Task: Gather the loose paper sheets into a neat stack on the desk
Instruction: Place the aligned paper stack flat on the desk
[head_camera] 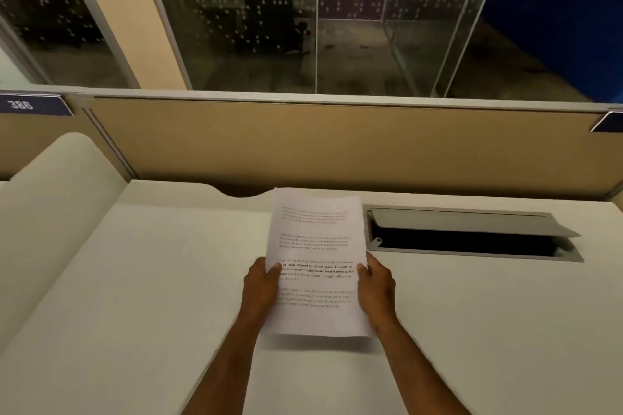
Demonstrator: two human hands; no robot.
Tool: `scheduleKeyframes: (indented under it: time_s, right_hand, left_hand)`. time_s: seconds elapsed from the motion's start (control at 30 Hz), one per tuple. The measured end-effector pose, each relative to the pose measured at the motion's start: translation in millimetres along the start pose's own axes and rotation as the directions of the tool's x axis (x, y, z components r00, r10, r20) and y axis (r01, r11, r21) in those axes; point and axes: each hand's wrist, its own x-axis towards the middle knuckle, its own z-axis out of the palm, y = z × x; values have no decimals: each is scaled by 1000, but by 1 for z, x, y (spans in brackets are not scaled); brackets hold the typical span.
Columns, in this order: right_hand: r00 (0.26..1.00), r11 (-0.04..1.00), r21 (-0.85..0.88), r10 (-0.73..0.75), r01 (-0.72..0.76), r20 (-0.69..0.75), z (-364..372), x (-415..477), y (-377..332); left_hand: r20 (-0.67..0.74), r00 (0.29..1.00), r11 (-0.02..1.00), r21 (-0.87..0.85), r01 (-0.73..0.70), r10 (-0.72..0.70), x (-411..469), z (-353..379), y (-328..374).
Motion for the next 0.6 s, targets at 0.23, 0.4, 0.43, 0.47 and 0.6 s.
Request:
scheduleKeyframes:
  time_s: [0.23, 0.4, 0.43, 0.47, 0.6]
  right_hand:
    - [992, 993, -46, 101, -105, -74, 30, 50, 10]
    - [988, 991, -72, 106, -115, -115, 35, 64, 13]
    - [989, 990, -87, 97, -107, -116, 36, 66, 13]
    - [989, 990, -100, 83, -95, -121, 36, 68, 14]
    - [984, 989, -119, 70, -90, -165, 37, 72, 13]
  left_hand:
    - [-7, 999, 993, 107, 45, -44, 61, 18, -6]
    - [-28, 999, 985, 169, 28, -23, 76, 28, -4]
    - [-39, 999, 983, 183, 11, -4, 76, 29, -2]
    - [-56, 998, 980, 199, -5, 17, 76, 30, -1]
    - [-130, 990, 965, 263, -11, 47, 76, 30, -3]
